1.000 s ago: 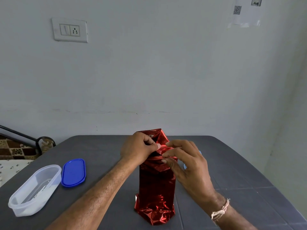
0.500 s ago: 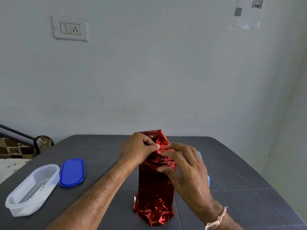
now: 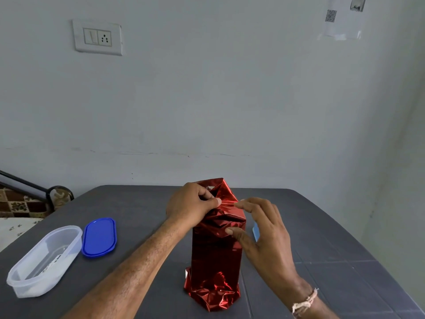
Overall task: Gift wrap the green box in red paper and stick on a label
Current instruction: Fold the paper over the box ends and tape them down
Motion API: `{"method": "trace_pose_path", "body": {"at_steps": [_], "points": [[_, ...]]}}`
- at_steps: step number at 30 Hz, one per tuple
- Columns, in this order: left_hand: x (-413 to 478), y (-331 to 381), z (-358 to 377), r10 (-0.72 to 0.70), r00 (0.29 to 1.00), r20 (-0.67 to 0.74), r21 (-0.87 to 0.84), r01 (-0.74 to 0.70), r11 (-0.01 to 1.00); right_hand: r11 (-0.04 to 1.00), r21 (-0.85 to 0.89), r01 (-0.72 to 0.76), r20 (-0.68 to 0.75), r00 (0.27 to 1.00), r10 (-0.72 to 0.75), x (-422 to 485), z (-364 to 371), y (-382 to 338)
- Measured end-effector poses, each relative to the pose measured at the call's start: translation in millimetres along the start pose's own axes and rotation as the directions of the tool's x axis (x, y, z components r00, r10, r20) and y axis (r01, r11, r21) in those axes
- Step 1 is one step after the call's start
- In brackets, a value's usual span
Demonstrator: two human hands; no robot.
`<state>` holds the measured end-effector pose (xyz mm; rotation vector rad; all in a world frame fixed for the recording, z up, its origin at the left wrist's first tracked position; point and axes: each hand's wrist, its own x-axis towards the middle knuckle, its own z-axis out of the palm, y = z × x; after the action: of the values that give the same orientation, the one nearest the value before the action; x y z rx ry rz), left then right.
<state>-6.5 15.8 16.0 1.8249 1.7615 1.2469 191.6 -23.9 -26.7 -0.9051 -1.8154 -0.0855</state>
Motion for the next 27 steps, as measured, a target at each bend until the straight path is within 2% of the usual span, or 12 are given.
{"method": "trace_pose_path", "body": {"at_steps": [6,10,12,16,19,27], "points": [[-1,0,-1,-0.012,1.0,0.002,0.001,0.012,1.0,0.998,0.061,0.033,-0.092,0.995,-0.028,3,4,3],[-1,1,-2,-0.016,1.0,0.005,0.0,0.016,1.0,0.995,0.097,0.015,0.096,0.995,-0.024,9,-1,1],[-1,1,-2,-0.011,1.0,0.005,0.004,0.011,1.0,0.994,0.109,0.02,0.139,0.99,-0.035,10,3,4],[-3,4,-2,-0.015,1.0,0.004,0.009,0.015,1.0,0.986,0.146,0.083,0.09,0.991,-0.096,6,11,2],[-2,5,-3,-0.023,1.0,0.006,-0.005,0.023,1.0,0.976,0.202,0.083,0.052,0.994,-0.095,0,15,-2],[-3,6,-3,-0.034,0.999,-0.004,-0.013,0.034,0.999,0.969,0.214,0.125,-0.026,0.992,-0.122,-5,19,-4]]}}
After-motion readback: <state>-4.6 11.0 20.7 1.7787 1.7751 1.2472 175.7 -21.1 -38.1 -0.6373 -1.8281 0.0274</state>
